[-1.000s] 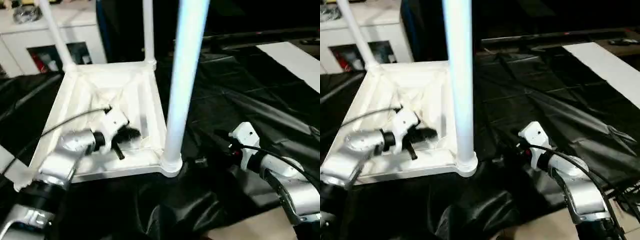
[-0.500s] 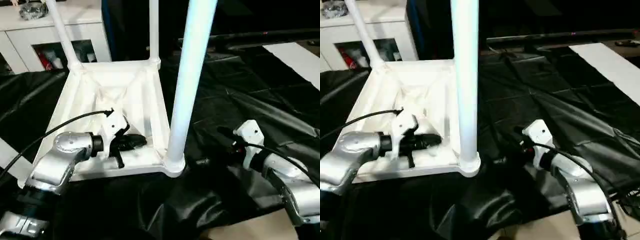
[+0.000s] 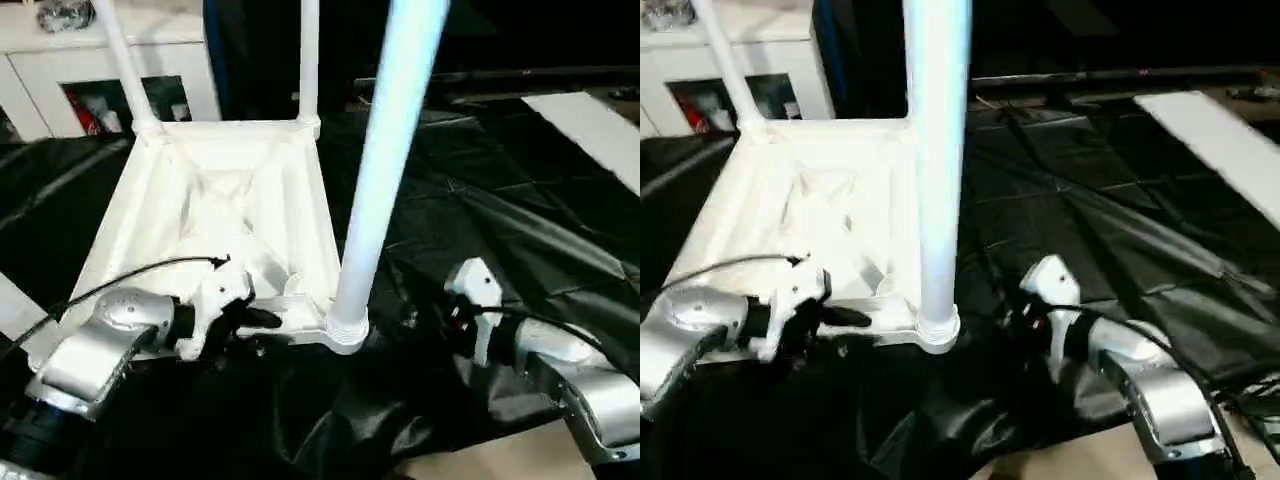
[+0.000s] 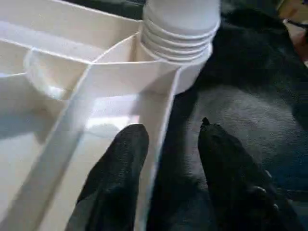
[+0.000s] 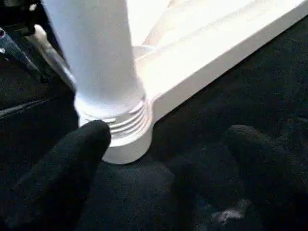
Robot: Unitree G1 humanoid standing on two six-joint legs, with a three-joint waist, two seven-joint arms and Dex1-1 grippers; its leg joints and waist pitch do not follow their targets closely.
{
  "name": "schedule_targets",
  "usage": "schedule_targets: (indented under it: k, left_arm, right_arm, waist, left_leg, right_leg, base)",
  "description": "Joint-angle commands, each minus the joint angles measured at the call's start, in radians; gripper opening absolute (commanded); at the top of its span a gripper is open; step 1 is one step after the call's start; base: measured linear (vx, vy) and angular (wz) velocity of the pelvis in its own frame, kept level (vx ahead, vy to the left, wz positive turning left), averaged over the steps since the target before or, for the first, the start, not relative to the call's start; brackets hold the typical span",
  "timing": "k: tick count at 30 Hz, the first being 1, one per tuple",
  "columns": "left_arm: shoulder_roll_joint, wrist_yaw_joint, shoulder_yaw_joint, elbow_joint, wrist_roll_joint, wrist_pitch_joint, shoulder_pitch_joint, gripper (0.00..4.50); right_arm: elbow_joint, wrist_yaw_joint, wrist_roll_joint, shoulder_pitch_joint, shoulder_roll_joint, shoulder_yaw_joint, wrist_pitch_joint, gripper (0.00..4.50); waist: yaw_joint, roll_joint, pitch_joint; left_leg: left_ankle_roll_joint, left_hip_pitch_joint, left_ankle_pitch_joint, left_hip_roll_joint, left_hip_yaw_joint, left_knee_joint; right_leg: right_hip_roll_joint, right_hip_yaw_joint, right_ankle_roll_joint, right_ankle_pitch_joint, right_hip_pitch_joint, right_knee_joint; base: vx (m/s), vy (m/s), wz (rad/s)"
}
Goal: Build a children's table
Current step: Rotate table base
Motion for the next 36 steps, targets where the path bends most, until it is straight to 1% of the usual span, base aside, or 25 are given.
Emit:
schedule_targets:
  k: [1, 2, 4, 5, 6, 7, 8, 10, 11, 12, 13, 14, 15, 16, 17, 18, 19, 21, 23, 24, 27, 30, 32, 33, 36]
  left_arm:
    - [-0.003, 0.012, -0.013, -0.037, 0.006, 0.011, 0.001, 2.26]
    - [-0.007, 0.013, -0.021, -0.039, 0.012, 0.01, 0.002, 2.26]
    - [-0.012, 0.019, -0.037, -0.026, 0.036, -0.006, -0.003, 2.26]
    - [-0.016, 0.023, -0.045, -0.014, 0.05, -0.017, -0.007, 2.26]
    - [-0.025, 0.021, -0.05, 0.01, 0.055, -0.023, -0.015, 2.26]
    - [-0.026, 0.021, -0.05, 0.012, 0.055, -0.024, -0.016, 2.26]
    - [-0.03, 0.019, -0.05, 0.017, 0.051, -0.023, -0.018, 2.02]
    - [-0.051, 0.022, -0.032, 0.033, 0.021, -0.019, -0.032, 1.93]
    - [-0.055, 0.02, -0.03, 0.043, 0.017, -0.02, -0.039, 1.89]
    - [-0.055, 0.02, -0.03, 0.044, 0.017, -0.02, -0.04, 1.74]
    - [-0.056, 0.019, -0.033, 0.054, 0.021, -0.023, -0.045, 1.57]
    - [-0.057, 0.017, -0.037, 0.071, 0.029, -0.03, -0.053, 1.48]
    - [-0.057, 0.019, -0.04, 0.082, 0.039, -0.038, -0.058, 1.45]
    - [-0.059, 0.021, -0.041, 0.093, 0.048, -0.052, -0.064, 1.26]
    - [-0.063, 0.02, -0.039, 0.104, 0.049, -0.053, -0.069, 1.26]
    - [-0.066, 0.014, -0.038, 0.116, 0.049, -0.054, -0.076, 1.04]
    - [-0.064, 0.003, -0.043, 0.127, 0.051, -0.056, -0.082, 1.04]
    - [-0.06, -0.004, -0.049, 0.14, 0.061, -0.065, -0.087, 0.92]
    - [-0.052, -0.015, -0.058, 0.148, 0.067, -0.072, -0.089, 0.67]
    - [-0.049, -0.018, -0.061, 0.152, 0.067, -0.075, -0.091, 0.55]
    - [-0.037, -0.033, -0.071, 0.159, 0.074, -0.086, -0.096, 0.47]
    - [-0.026, -0.051, -0.075, 0.166, 0.081, -0.095, -0.097, 0.14]
    - [-0.021, -0.055, -0.08, 0.17, 0.089, -0.098, -0.099, 0.12]
    - [-0.022, -0.054, -0.08, 0.173, 0.091, -0.099, -0.101, 0.06]
    - [-0.042, -0.035, -0.051, 0.176, 0.071, -0.099, -0.104, 0.06]
  right_arm:
    - [-0.019, 0.014, 0.013, -0.007, -0.015, 0.012, 0.018, 4.49]
    - [-0.011, 0.014, 0.005, -0.011, -0.019, 0.018, 0.015, 4.49]
    - [-0.002, 0.011, -0.005, -0.018, -0.019, 0.022, 0.01, 4.49]
    - [0.001, 0.009, -0.006, -0.022, -0.016, 0.019, 0.011, 4.49]
    - [0.0, 0.005, -0.007, -0.026, -0.011, 0.018, 0.013, 4.49]
    - [0.0, 0.005, -0.007, -0.027, -0.011, 0.018, 0.014, 4.49]
    - [-0.002, 0.004, -0.007, -0.027, -0.01, 0.019, 0.015, 4.5]
    - [-0.007, -0.018, -0.017, -0.028, -0.006, 0.016, 0.021, 4.5]
    - [-0.008, -0.027, -0.017, -0.028, -0.006, 0.014, 0.03, 4.5]
    - [-0.007, -0.028, -0.016, -0.029, -0.006, 0.014, 0.031, 4.5]
    - [-0.008, -0.026, -0.014, -0.029, -0.009, 0.016, 0.034, 4.5]
    - [-0.011, -0.021, -0.015, -0.029, -0.014, 0.021, 0.034, 4.5]
    - [-0.012, -0.02, -0.014, -0.029, -0.015, 0.021, 0.034, 4.5]
    - [-0.011, -0.019, -0.014, -0.029, -0.015, 0.021, 0.034, 4.5]
    - [-0.008, -0.024, -0.018, -0.029, -0.015, 0.019, 0.03, 4.5]
    - [-0.005, -0.028, -0.02, -0.029, -0.013, 0.017, 0.029, 4.5]
    - [-0.001, -0.028, -0.023, -0.029, -0.015, 0.016, 0.027, 4.5]
    - [0.001, -0.029, -0.025, -0.028, -0.017, 0.017, 0.025, 4.5]
    - [0.001, -0.031, -0.026, -0.025, -0.018, 0.017, 0.023, 4.5]
    - [0.003, -0.032, -0.026, -0.026, -0.018, 0.017, 0.023, 4.5]
    - [0.007, -0.033, -0.026, -0.03, -0.017, 0.015, 0.025, 4.5]
    - [0.012, -0.036, -0.03, -0.033, -0.014, 0.015, 0.02, 4.5]
    - [0.017, -0.038, -0.034, -0.036, -0.013, 0.016, 0.015, 4.5]
    - [0.02, -0.038, -0.035, -0.038, -0.012, 0.016, 0.014, 4.5]
    - [0.026, -0.039, -0.039, -0.045, -0.009, 0.021, 0.009, 4.5]
  waist:
    - [0.002, 0.001, -0.053]
    - [0.001, -0.003, -0.053]
    - [0.002, -0.007, -0.054]
    - [0.001, -0.012, -0.053]
    - [0.002, -0.012, -0.054]
    - [0.002, -0.011, -0.054]
    - [0.002, -0.008, -0.055]
    - [0.0, -0.009, -0.056]
    - [0.0, -0.006, -0.057]
    - [0.0, -0.008, -0.057]
    - [0.0, -0.009, -0.058]
    - [0.0, -0.002, -0.058]
    - [-0.001, -0.006, -0.059]
    - [-0.001, -0.003, -0.059]
    - [-0.001, -0.001, -0.059]
    - [-0.002, -0.003, -0.059]
    - [-0.001, 0.001, -0.059]
    - [-0.002, 0.001, -0.06]
    - [-0.002, 0.0, -0.06]
    - [-0.001, 0.003, -0.06]
    - [-0.002, 0.002, -0.06]
    - [-0.003, 0.002, -0.061]
    - [-0.004, 0.003, -0.061]
    - [-0.007, 0.003, -0.062]
    - [-0.009, 0.003, -0.063]
  left_leg:
    - [0.0, 0.031, -0.206, 0.096, -0.045, -0.099]
    - [-0.001, 0.03, -0.209, 0.096, -0.044, -0.1]
    - [-0.001, 0.03, -0.2, 0.095, -0.043, -0.097]
    - [0.005, 0.026, -0.194, 0.094, -0.043, -0.095]
    - [0.01, 0.026, -0.187, 0.094, -0.043, -0.094]
    - [0.01, 0.027, -0.185, 0.093, -0.043, -0.093]
    - [0.009, 0.026, -0.182, 0.093, -0.044, -0.092]
    - [0.009, 0.026, -0.173, 0.094, -0.044, -0.092]
    - [0.011, 0.027, -0.165, 0.093, -0.043, -0.091]
    - [0.014, 0.027, -0.16, 0.093, -0.043, -0.091]
    - [0.018, 0.026, -0.154, 0.092, -0.043, -0.09]
    - [0.02, 0.026, -0.153, 0.092, -0.044, -0.089]
    - [0.023, 0.027, -0.151, 0.092, -0.043, -0.088]
    - [0.024, 0.026, -0.15, 0.091, -0.043, -0.088]
    - [0.025, 0.027, -0.152, 0.091, -0.043, -0.088]
    - [0.025, 0.025, -0.148, 0.093, -0.044, -0.088]
    - [0.024, 0.026, -0.149, 0.092, -0.044, -0.088]
    - [0.02, 0.027, -0.157, 0.092, -0.044, -0.088]
    - [0.019, 0.028, -0.159, 0.093, -0.043, -0.088]
    - [0.018, 0.029, -0.158, 0.093, -0.044, -0.088]
    - [0.018, 0.028, -0.161, 0.093, -0.044, -0.088]
    - [0.017, 0.027, -0.161, 0.093, -0.044, -0.088]
    - [0.017, 0.027, -0.161, 0.093, -0.045, -0.088]
    - [0.018, 0.026, -0.153, 0.093, -0.045, -0.088]
    - [0.025, 0.027, -0.142, 0.092, -0.043, -0.085]
  right_leg:
    - [-0.065, 0.046, -0.244, -0.145, 0.022, -0.063]
    - [-0.066, 0.047, -0.242, -0.147, 0.023, -0.065]
    - [-0.069, 0.049, -0.241, -0.139, 0.025, -0.064]
    - [-0.07, 0.05, -0.237, -0.143, 0.026, -0.066]
    - [-0.071, 0.051, -0.232, -0.151, 0.027, -0.067]
    - [-0.071, 0.051, -0.229, -0.16, 0.026, -0.068]
    - [-0.071, 0.051, -0.23, -0.158, 0.026, -0.066]
    - [-0.069, 0.049, -0.237, -0.143, 0.027, -0.064]
    - [-0.068, 0.049, -0.242, -0.127, 0.026, -0.063]
    - [-0.068, 0.049, -0.245, -0.118, 0.028, -0.063]
    - [-0.067, 0.048, -0.249, -0.105, 0.029, -0.061]
    - [-0.067, 0.048, -0.25, -0.101, 0.028, -0.06]
    - [-0.066, 0.048, -0.252, -0.092, 0.029, -0.06]
    - [-0.067, 0.048, -0.253, -0.09, 0.03, -0.06]
    - [-0.067, 0.048, -0.254, -0.088, 0.03, -0.062]
    - [-0.068, 0.048, -0.258, -0.08, 0.032, -0.06]
    - [-0.067, 0.047, -0.259, -0.08, 0.031, -0.059]
    - [-0.066, 0.047, -0.261, -0.083, 0.031, -0.06]
    - [-0.067, 0.048, -0.265, -0.076, 0.031, -0.06]
    - [-0.067, 0.047, -0.266, -0.073, 0.032, -0.058]
    - [-0.067, 0.048, -0.268, -0.072, 0.033, -0.059]
    - [-0.067, 0.047, -0.273, -0.065, 0.034, -0.057]
    - [-0.068, 0.047, -0.272, -0.065, 0.034, -0.058]
    - [-0.067, 0.046, -0.276, -0.051, 0.036, -0.054]
    - [-0.067, 0.046, -0.288, -0.026, 0.036, -0.053]
  base:
    - [0.0, 0.0, 0.0]
    - [0.0, 0.0, 0.0]
    - [0.0, 0.0, 0.0]
    - [0.0, 0.0, 0.0]
    - [0.0, 0.0, 0.0]
    - [0.0, 0.0, 0.0]
    - [0.0, 0.0, 0.0]
    - [0.0, 0.0, 0.0]
    - [0.0, 0.0, 0.0]
    - [0.0, 0.0, 0.0]
    - [0.0, 0.0, 0.0]
    - [0.0, 0.0, 0.0]
    - [0.0, 0.0, 0.0]
    - [0.0, 0.0, 0.0]
    - [0.0, 0.0, 0.0]
    - [0.0, 0.0, 0.0]
    - [0.0, 0.0, 0.0]
    - [0.0, 0.0, 0.0]
    - [0.0, 0.0, 0.0]
    - [0.0, 0.0, 0.0]
    - [0.0, 0.0, 0.0]
    - [0.0, 0.0, 0.0]
    - [0.0, 0.0, 0.0]
    - [0.0, 0.0, 0.0]
    - [0.0, 0.0, 0.0]
